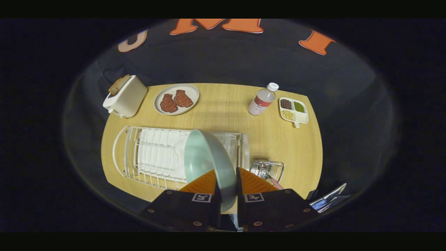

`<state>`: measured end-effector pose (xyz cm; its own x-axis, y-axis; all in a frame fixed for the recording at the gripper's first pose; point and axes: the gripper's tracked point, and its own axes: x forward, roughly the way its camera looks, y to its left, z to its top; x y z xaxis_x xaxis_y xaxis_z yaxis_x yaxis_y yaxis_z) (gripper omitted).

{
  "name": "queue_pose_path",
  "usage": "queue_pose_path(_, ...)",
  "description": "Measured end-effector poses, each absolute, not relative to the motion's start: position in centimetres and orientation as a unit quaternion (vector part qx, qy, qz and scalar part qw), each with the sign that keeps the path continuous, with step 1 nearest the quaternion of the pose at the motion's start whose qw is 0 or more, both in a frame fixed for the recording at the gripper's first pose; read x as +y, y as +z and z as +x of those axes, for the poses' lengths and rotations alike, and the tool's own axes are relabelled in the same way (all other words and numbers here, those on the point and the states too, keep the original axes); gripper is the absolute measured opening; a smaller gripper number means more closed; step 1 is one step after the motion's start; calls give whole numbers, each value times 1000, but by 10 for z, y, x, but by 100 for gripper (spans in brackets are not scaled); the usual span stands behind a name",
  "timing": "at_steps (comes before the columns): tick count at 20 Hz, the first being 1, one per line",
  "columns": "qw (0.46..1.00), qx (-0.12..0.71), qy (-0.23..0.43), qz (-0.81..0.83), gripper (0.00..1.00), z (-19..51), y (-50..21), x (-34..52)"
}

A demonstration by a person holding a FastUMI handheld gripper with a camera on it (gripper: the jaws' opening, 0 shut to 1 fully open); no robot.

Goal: Take the plate from the dish rack, then take the spoon from the basket and place it into the plate.

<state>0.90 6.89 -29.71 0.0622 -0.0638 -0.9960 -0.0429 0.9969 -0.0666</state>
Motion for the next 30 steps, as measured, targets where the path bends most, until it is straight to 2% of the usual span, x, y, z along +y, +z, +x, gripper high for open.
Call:
queue_pose_path(5, 743, 670, 2, 0, 19, -13, -272, 58)
queue_pose_path(12, 738, 672, 8, 59, 19, -79, -260, 36)
queue_pose_path(23, 704, 698, 33, 130, 19, -192, -293, 41)
queue_pose_path(30, 672, 720, 39, 172, 19, -246, -339, 54)
